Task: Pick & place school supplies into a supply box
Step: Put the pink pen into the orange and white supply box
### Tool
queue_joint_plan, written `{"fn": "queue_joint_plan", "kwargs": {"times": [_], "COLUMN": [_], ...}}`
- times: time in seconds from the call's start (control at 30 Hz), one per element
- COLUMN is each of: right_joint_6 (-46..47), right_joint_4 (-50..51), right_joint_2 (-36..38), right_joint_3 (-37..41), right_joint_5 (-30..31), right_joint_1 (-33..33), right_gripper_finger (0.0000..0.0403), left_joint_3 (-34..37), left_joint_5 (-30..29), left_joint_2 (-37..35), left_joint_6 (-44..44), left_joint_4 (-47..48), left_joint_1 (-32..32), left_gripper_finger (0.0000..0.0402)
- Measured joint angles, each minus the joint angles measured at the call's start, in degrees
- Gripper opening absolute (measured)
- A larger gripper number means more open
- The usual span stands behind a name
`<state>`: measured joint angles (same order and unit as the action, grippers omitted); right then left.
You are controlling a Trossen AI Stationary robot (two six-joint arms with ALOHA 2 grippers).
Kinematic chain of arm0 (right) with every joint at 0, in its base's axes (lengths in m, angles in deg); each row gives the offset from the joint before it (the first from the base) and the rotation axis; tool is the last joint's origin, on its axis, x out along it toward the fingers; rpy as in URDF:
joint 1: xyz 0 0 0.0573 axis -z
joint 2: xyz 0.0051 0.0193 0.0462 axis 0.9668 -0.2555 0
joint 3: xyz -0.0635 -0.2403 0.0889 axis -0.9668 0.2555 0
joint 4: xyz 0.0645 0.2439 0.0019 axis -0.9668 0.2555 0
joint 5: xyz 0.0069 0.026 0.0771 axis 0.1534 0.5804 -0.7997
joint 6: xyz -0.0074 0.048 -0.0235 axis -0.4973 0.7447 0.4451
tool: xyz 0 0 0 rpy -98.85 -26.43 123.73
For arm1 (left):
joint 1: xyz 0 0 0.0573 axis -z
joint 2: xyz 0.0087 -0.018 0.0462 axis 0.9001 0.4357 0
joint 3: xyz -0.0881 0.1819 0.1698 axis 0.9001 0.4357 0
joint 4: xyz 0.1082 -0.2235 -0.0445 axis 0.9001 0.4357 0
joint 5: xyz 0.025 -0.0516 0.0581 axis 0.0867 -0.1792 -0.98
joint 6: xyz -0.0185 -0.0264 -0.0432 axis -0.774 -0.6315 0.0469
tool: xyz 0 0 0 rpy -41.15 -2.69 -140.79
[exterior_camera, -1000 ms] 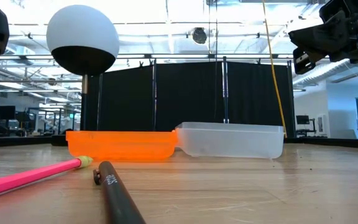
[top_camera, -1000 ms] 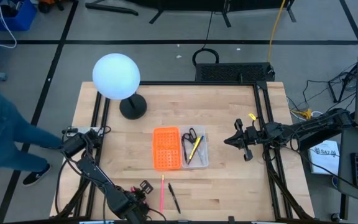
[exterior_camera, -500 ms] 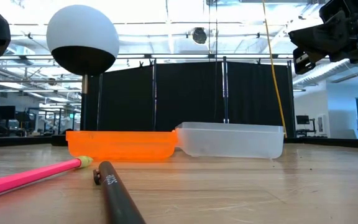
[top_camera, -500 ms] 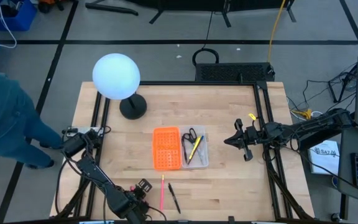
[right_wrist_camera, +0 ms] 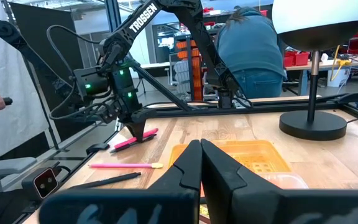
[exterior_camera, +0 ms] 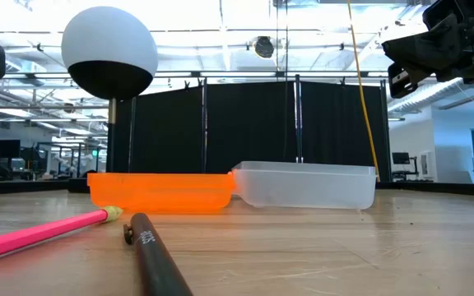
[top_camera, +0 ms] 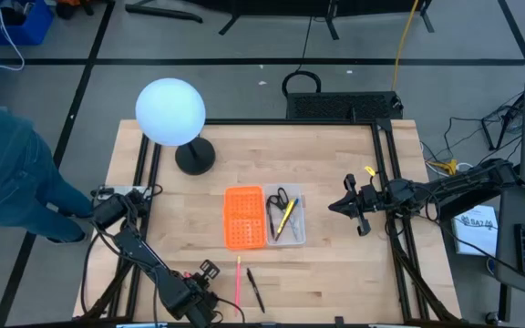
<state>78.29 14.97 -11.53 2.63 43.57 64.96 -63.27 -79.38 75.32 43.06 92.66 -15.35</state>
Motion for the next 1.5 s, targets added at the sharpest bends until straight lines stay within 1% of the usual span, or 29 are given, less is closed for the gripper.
{"fn": "queue_joint_plan", "kwargs": {"times": [0.13,0.27,0.4,0.5,0.63,0.7,0.77,0.87,0.97,1.07,1.13,1.27,1.37,1.43,1.5], "right_joint_6": [0.00,0.00,0.00,0.00,0.00,0.00,0.00,0.00,0.07,0.17,0.18,0.09,-0.34,-0.99,-1.05], "right_joint_4": [0.00,0.00,0.00,0.00,-0.02,-0.04,-0.04,-0.02,1.05,2.31,2.78,3.38,3.73,4.30,4.65], "right_joint_2": [0.00,0.00,0.00,0.02,0.00,0.02,0.00,0.02,0.00,0.02,0.00,0.01,0.02,0.02,0.00], "right_joint_3": [0.00,0.00,0.00,0.00,0.00,0.00,0.00,0.00,0.00,0.00,0.00,0.00,0.00,0.00,0.00], "right_joint_5": [-0.01,0.01,0.00,0.01,0.01,-0.01,0.01,0.01,0.01,-0.01,0.01,0.00,0.01,0.01,0.01], "right_joint_1": [0.00,-0.01,0.01,0.01,0.00,0.00,-0.01,0.01,0.01,-0.01,-0.01,0.01,0.01,0.01,-0.01], "right_gripper_finger": [0.0000,0.0000,0.0000,0.0000,0.0000,0.0000,0.0000,0.0000,0.0000,0.0000,0.0000,0.0000,0.0000,0.0000,0.0000], "left_joint_3": [-0.39,-3.44,-6.97,-8.89,-11.18,-12.35,-13.45,-14.64,-16.05,-17.13,-17.43,-17.55,-17.55,-17.55,-17.55], "left_joint_5": [-0.03,-2.10,-3.45,-4.17,-7.81,-9.59,-11.10,-17.63,-23.99,-27.47,-27.46,-25.71,-21.99,-19.03,-14.60], "left_joint_2": [0.00,0.02,0.02,0.02,0.02,0.02,0.02,0.02,0.02,0.00,0.00,0.00,0.00,0.00,0.00], "left_joint_6": [0.03,0.07,0.73,2.92,9.10,14.40,21.91,32.84,44.70,57.23,64.96,77.46,85.80,89.61,91.92], "left_joint_4": [0.64,4.69,7.67,8.11,10.31,11.44,12.87,15.12,15.23,12.08,8.25,0.50,-6.52,-10.49,-12.92], "left_joint_1": [0.00,-0.06,-0.04,-0.11,-0.77,-1.88,-3.46,-6.64,-11.48,-17.27,-21.41,-28.69,-32.89,-35.22,-37.42], "left_gripper_finger": [0.0046,0.0056,0.0044,0.0042,0.0042,0.0042,0.0042,0.0042,0.0042,0.0042,0.0042,0.0042,0.0042,0.0042,0.0042]}}
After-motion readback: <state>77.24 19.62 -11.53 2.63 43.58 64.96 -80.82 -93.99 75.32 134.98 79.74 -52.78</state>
